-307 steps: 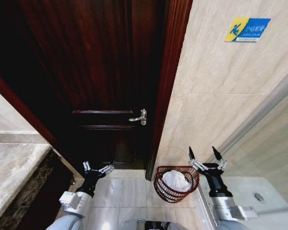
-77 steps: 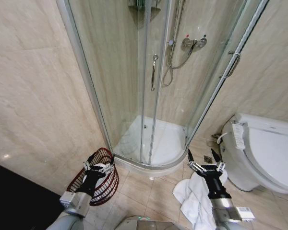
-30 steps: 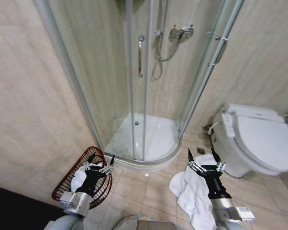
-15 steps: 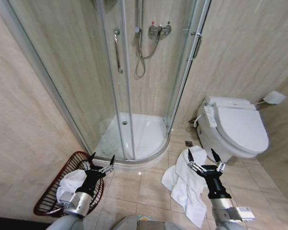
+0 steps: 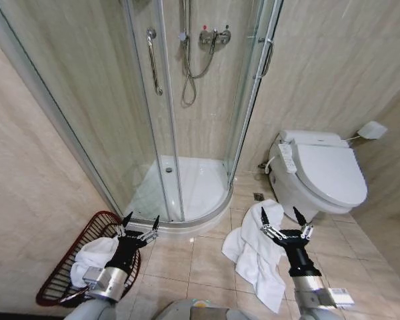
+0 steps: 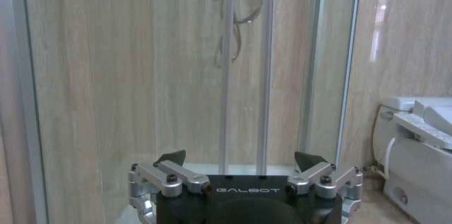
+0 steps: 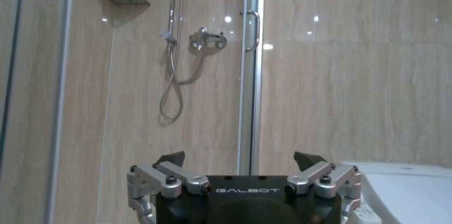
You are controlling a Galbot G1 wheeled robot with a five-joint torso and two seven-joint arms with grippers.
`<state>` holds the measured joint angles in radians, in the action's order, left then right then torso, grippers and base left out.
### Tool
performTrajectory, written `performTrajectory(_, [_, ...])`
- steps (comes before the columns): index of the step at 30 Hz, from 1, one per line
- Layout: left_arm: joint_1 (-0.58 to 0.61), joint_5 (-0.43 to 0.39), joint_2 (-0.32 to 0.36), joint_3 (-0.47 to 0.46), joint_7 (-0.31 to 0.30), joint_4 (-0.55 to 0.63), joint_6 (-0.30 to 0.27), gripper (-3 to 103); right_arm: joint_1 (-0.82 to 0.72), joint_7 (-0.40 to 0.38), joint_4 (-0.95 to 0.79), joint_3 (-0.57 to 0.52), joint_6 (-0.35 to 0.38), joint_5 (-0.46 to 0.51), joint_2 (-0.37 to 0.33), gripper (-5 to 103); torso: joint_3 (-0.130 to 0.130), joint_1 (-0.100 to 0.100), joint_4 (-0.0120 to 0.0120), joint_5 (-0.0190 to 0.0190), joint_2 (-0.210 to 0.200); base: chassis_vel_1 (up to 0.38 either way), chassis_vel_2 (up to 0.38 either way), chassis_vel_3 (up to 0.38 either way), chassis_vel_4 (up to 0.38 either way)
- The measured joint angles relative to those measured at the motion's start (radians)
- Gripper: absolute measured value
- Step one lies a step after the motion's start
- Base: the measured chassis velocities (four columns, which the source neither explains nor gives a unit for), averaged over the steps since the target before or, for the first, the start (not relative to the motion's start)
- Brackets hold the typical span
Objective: Discard the used towel into the hamper.
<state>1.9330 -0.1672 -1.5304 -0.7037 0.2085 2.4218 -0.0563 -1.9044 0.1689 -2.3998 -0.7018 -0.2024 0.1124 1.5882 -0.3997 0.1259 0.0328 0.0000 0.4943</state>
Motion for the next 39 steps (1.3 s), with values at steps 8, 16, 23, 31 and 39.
performTrajectory(8, [0.000, 0.000, 0.000, 0.000, 0.000, 0.000, 0.000, 100, 0.000, 0.000, 0.000, 0.000, 0.000, 0.000, 0.000, 100, 0.001, -0.001, 0.0000, 0.0000, -0.002, 0.000, 0.000, 0.000, 0.000])
performTrajectory(16, [0.000, 0.000, 0.000, 0.000, 0.000, 0.000, 0.000, 100, 0.000, 0.000, 0.000, 0.000, 0.000, 0.000, 0.000, 100, 0.011, -0.008, 0.0000, 0.0000, -0.019, 0.000, 0.000, 0.000, 0.000])
performTrajectory(23, [0.000, 0.000, 0.000, 0.000, 0.000, 0.000, 0.000, 100, 0.000, 0.000, 0.000, 0.000, 0.000, 0.000, 0.000, 100, 0.028, -0.019, 0.0000, 0.0000, -0.048, 0.000, 0.000, 0.000, 0.000])
performTrajectory(31, [0.000, 0.000, 0.000, 0.000, 0.000, 0.000, 0.000, 100, 0.000, 0.000, 0.000, 0.000, 0.000, 0.000, 0.000, 100, 0.045, -0.028, -0.0001, 0.0001, -0.074, 0.000, 0.000, 0.000, 0.000])
performTrajectory(39, [0.000, 0.000, 0.000, 0.000, 0.000, 0.000, 0.000, 100, 0.000, 0.000, 0.000, 0.000, 0.000, 0.000, 0.000, 100, 0.047, -0.029, 0.0000, -0.0001, -0.075, 0.000, 0.000, 0.000, 0.000])
